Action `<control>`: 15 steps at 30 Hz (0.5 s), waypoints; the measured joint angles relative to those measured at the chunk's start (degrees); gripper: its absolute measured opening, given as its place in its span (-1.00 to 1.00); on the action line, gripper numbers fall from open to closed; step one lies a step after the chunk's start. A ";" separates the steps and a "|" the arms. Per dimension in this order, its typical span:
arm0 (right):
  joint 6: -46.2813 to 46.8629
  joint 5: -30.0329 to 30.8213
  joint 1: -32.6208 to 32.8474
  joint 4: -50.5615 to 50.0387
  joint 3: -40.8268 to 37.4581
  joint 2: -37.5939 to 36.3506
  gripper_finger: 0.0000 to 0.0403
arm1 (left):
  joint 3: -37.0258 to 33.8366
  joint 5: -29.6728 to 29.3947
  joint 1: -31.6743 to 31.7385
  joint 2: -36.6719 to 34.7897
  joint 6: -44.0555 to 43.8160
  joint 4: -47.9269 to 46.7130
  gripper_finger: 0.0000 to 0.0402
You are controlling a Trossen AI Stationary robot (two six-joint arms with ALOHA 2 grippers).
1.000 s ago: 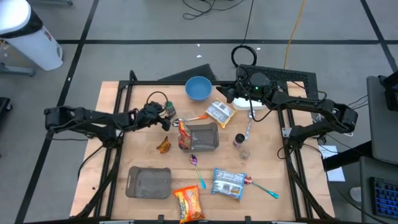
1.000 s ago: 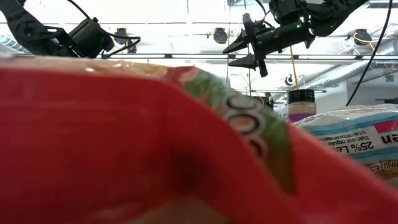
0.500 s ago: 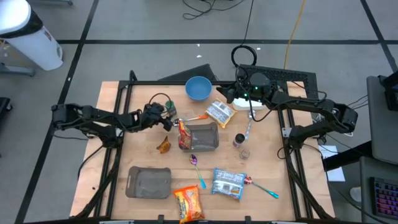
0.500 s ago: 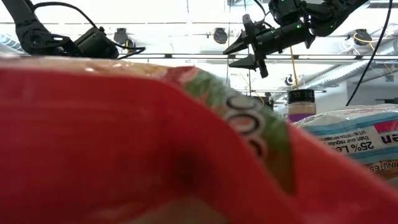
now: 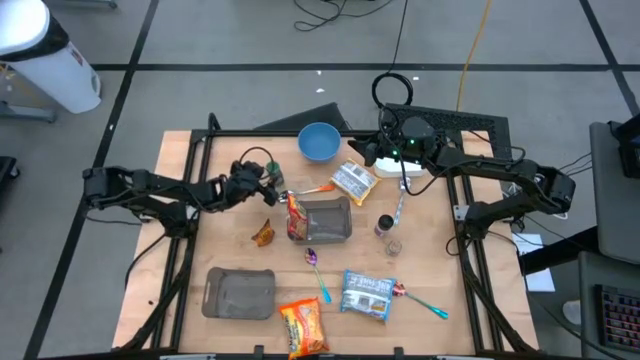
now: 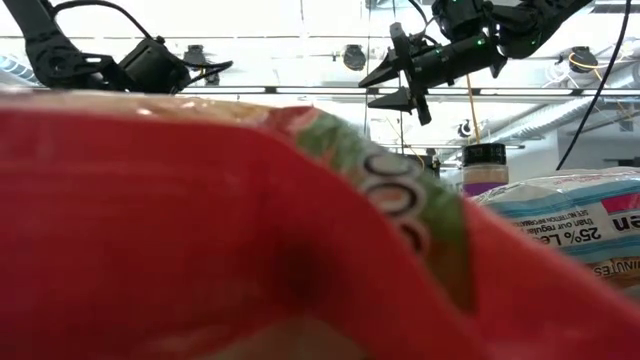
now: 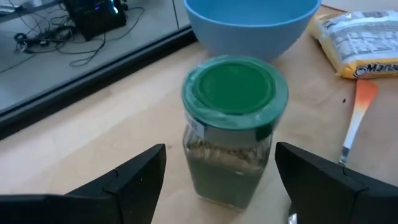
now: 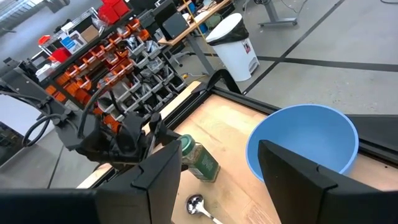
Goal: Pick & Place Food Item
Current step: Put the green seasoning bottle into the top white bin
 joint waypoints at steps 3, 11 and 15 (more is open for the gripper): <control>-0.03 0.00 0.00 0.00 0.00 0.00 0.03 | 0.02 1.21 1.34 0.00 -0.21 -0.05 0.52; -0.30 0.10 0.00 0.00 0.00 0.00 0.03 | 0.02 8.68 5.87 0.00 -0.31 1.67 0.52; -0.39 0.17 0.00 0.00 0.00 0.00 0.03 | 0.02 11.65 7.18 0.26 -0.18 2.32 0.52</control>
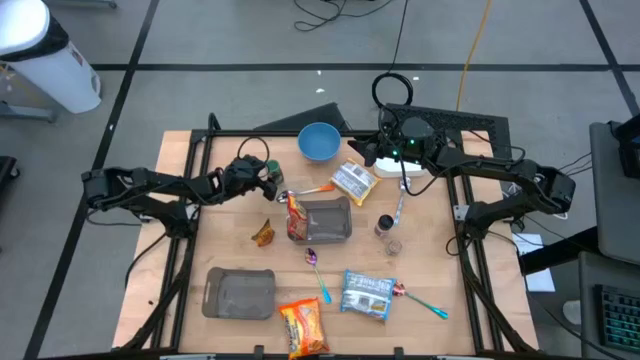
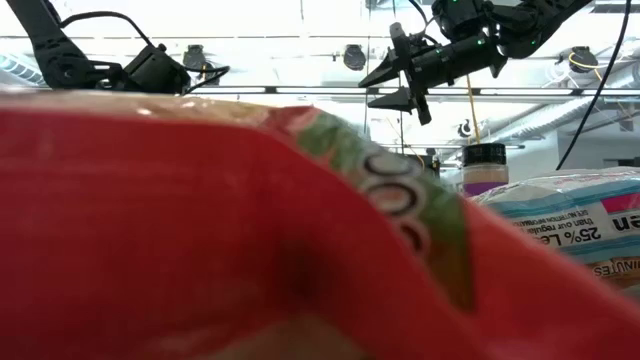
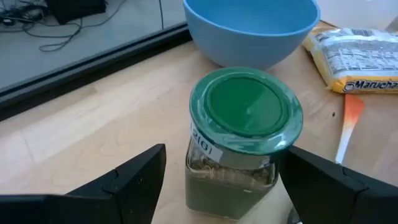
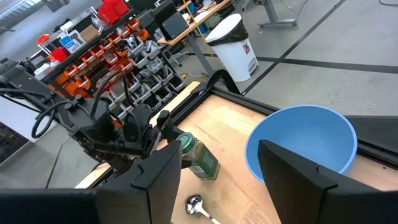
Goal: Pick & Place Food Item
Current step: Put the green seasoning bottle into the top white bin
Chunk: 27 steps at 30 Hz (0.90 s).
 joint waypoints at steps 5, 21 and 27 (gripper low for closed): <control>0.01 0.00 0.00 0.00 0.00 0.00 0.03 | 0.05 3.49 0.59 3.64 0.07 2.76 0.52; 0.35 -0.02 0.00 0.00 0.00 0.00 0.03 | 0.07 1.85 0.56 8.46 -2.92 6.43 0.32; 0.07 -0.02 0.00 0.01 0.00 0.00 0.03 | 0.07 1.72 0.56 8.46 -3.05 6.45 0.04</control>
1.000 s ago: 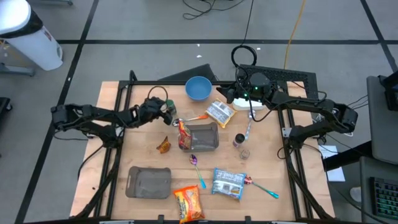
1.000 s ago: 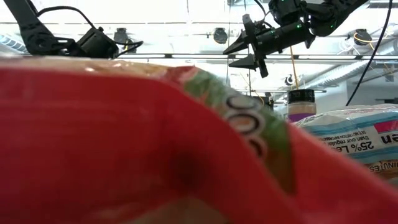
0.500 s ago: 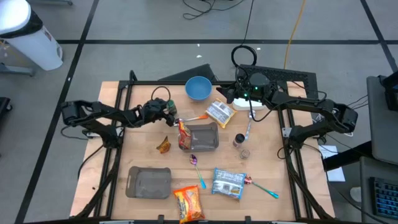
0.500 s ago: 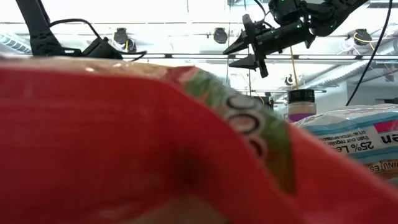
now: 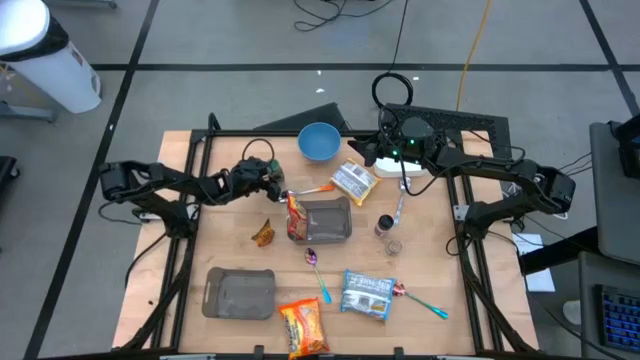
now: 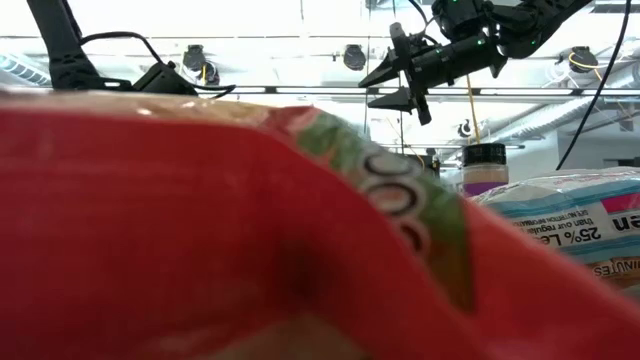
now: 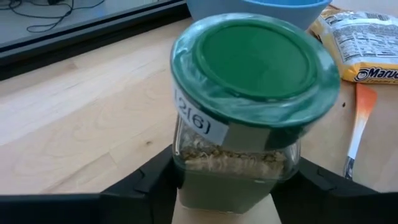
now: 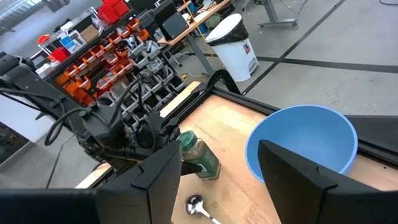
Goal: Pick & Place Food Item
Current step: Put the green seasoning bottle into the top white bin
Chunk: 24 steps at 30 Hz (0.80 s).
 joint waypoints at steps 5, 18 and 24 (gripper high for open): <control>-0.04 0.00 0.00 0.00 0.00 0.00 0.03 | 0.00 -0.44 0.00 -0.02 -2.00 -0.02 0.03; -0.04 -0.13 0.00 -0.01 0.00 0.00 0.03 | 2.32 5.78 1.05 -4.94 -6.32 -1.05 0.03; -0.04 -0.13 0.00 0.09 0.00 0.00 0.03 | 7.63 12.65 2.74 -14.46 -3.83 -11.56 0.03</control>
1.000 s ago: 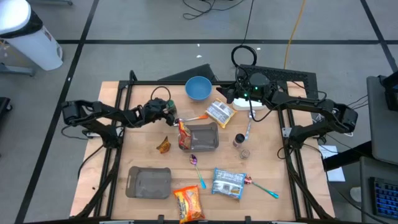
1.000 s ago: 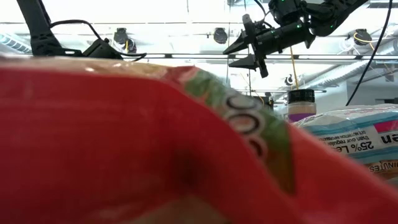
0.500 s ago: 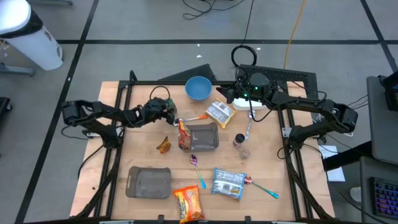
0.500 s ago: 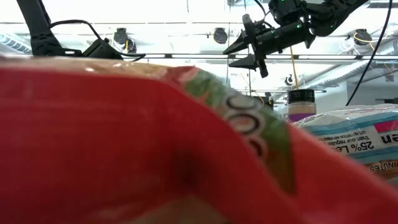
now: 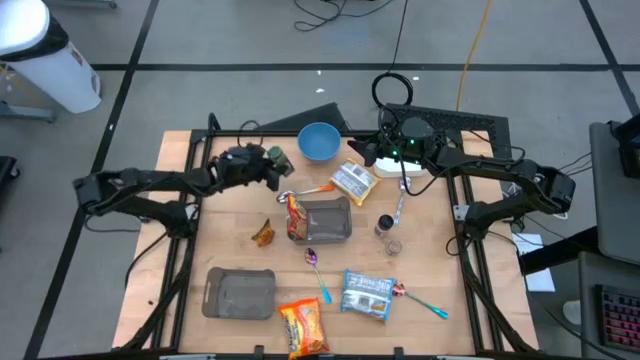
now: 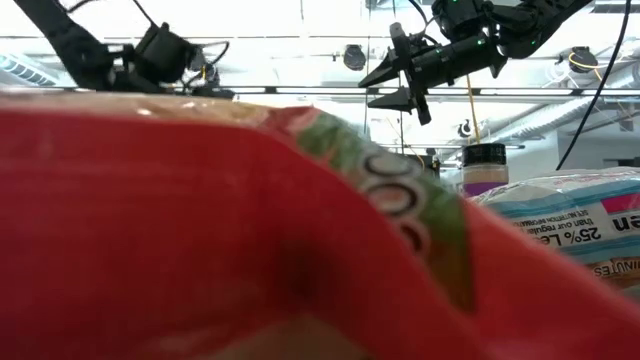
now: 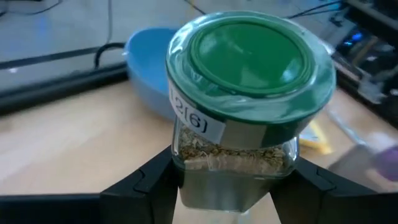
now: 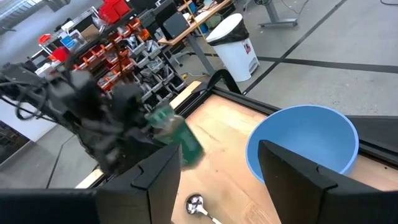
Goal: Pick & Place Food Item
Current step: Put the green seasoning bottle into the top white bin
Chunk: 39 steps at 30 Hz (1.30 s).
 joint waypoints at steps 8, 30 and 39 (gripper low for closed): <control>2.18 -0.06 0.01 7.02 0.00 0.02 0.03 | 17.27 4.29 0.47 -10.40 9.69 -30.03 0.03; 4.38 -11.96 7.70 14.03 5.66 0.02 0.46 | 46.39 41.41 -0.54 8.48 7.81 -36.57 0.03; -1.68 -11.96 8.65 6.13 10.12 0.02 0.40 | 55.30 46.61 -4.06 17.55 7.37 -36.73 0.03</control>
